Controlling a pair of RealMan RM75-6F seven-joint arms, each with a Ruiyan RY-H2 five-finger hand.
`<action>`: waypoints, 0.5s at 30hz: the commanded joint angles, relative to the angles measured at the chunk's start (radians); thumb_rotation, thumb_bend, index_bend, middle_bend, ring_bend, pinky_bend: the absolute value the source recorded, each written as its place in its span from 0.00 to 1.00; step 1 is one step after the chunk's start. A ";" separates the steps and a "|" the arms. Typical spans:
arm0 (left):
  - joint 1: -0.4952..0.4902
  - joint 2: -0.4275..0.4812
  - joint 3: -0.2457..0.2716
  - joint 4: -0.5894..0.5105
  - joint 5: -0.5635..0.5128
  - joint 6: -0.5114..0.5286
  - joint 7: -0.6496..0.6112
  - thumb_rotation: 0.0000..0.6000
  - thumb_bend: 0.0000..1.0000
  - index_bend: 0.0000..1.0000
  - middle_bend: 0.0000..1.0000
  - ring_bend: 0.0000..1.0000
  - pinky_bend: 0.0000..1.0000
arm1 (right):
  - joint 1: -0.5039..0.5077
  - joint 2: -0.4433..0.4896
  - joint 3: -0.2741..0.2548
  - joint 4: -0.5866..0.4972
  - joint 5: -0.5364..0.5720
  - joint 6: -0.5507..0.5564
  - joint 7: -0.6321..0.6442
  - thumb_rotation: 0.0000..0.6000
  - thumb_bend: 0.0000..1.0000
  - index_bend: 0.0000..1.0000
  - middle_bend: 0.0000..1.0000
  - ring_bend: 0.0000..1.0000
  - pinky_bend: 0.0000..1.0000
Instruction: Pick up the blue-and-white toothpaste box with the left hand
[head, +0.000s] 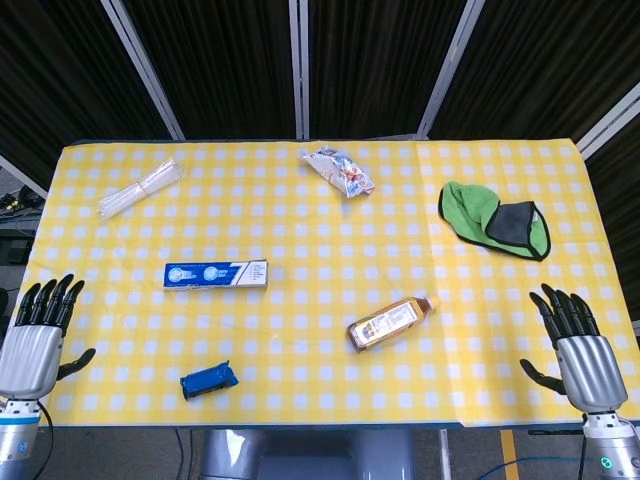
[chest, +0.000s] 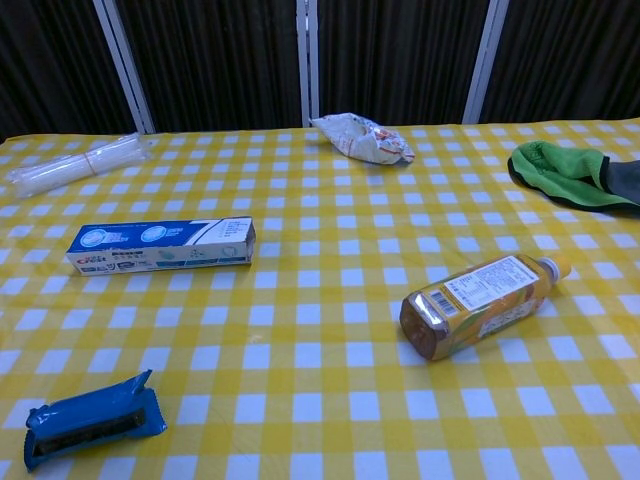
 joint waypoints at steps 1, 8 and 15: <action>0.000 0.000 0.001 -0.002 0.003 0.002 0.001 1.00 0.06 0.00 0.00 0.00 0.00 | -0.001 0.001 0.001 0.000 0.004 -0.001 0.004 1.00 0.08 0.00 0.00 0.00 0.00; -0.007 -0.005 -0.001 -0.005 0.004 -0.008 0.010 1.00 0.06 0.00 0.00 0.00 0.00 | -0.002 0.008 0.004 -0.003 0.006 0.003 0.019 1.00 0.08 0.00 0.00 0.00 0.00; -0.048 -0.003 -0.035 -0.001 -0.036 -0.064 0.026 1.00 0.07 0.00 0.00 0.00 0.00 | 0.001 0.010 0.006 -0.003 0.016 -0.007 0.034 1.00 0.08 0.00 0.00 0.00 0.00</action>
